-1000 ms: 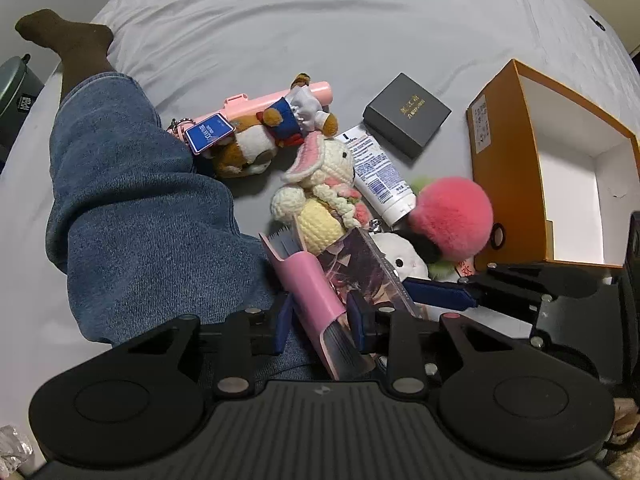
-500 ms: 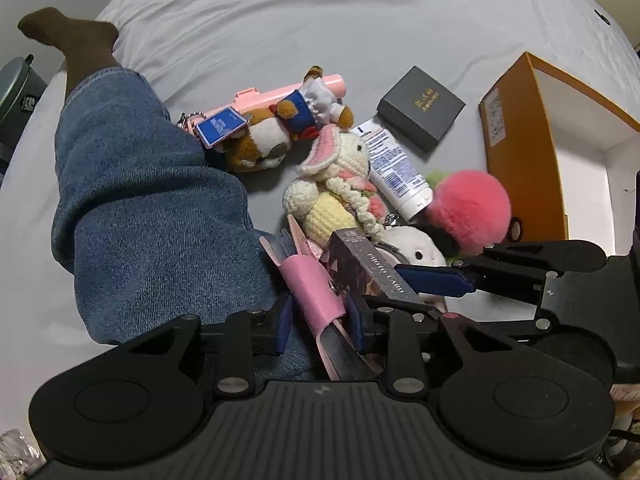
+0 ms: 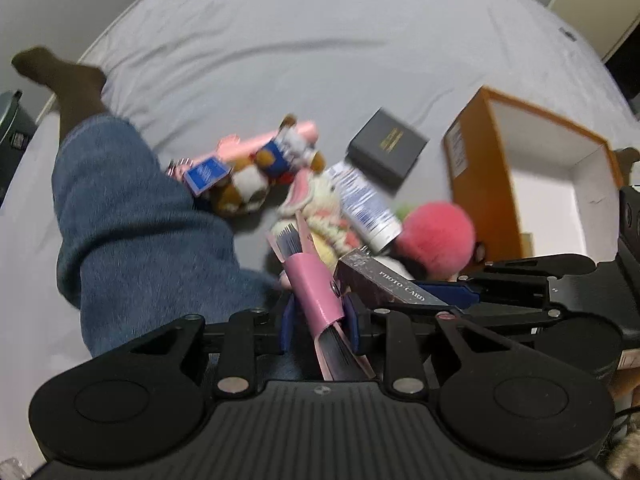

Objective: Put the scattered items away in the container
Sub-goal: 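Carry the pink wallet and photo-card box over the shoebox with both tools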

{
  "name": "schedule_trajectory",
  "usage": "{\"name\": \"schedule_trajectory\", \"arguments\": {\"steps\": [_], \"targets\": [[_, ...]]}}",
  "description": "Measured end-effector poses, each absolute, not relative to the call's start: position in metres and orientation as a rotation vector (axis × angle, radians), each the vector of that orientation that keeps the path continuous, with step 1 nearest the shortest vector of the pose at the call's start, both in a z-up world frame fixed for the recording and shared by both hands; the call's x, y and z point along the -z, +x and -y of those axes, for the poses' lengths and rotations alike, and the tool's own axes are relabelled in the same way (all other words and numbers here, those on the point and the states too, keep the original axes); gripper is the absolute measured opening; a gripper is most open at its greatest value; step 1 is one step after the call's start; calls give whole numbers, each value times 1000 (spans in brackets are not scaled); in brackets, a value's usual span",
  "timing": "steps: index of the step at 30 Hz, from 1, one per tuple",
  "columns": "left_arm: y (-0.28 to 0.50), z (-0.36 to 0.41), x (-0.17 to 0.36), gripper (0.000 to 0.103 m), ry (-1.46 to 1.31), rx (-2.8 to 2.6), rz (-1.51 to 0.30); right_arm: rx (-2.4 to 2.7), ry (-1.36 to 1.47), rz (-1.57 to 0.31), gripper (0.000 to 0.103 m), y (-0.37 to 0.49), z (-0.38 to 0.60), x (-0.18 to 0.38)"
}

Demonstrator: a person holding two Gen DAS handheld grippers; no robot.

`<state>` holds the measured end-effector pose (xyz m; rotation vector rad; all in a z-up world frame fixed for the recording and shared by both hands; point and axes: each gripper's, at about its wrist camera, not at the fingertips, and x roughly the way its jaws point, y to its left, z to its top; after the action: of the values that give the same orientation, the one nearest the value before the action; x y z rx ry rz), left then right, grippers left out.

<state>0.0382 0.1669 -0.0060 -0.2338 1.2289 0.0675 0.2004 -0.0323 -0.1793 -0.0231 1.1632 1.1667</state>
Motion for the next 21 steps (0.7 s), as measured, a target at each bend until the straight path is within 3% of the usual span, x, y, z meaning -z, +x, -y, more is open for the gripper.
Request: {"name": "schedule_trajectory", "arguments": {"steps": [13, 21], "targets": [[59, -132, -44, 26, -272, 108, -1022, -1017, 117, -968, 26, 235, 110, 118], [101, -89, -46, 26, -277, 244, -960, -854, 157, -887, 26, 264, 164, 94]]}}
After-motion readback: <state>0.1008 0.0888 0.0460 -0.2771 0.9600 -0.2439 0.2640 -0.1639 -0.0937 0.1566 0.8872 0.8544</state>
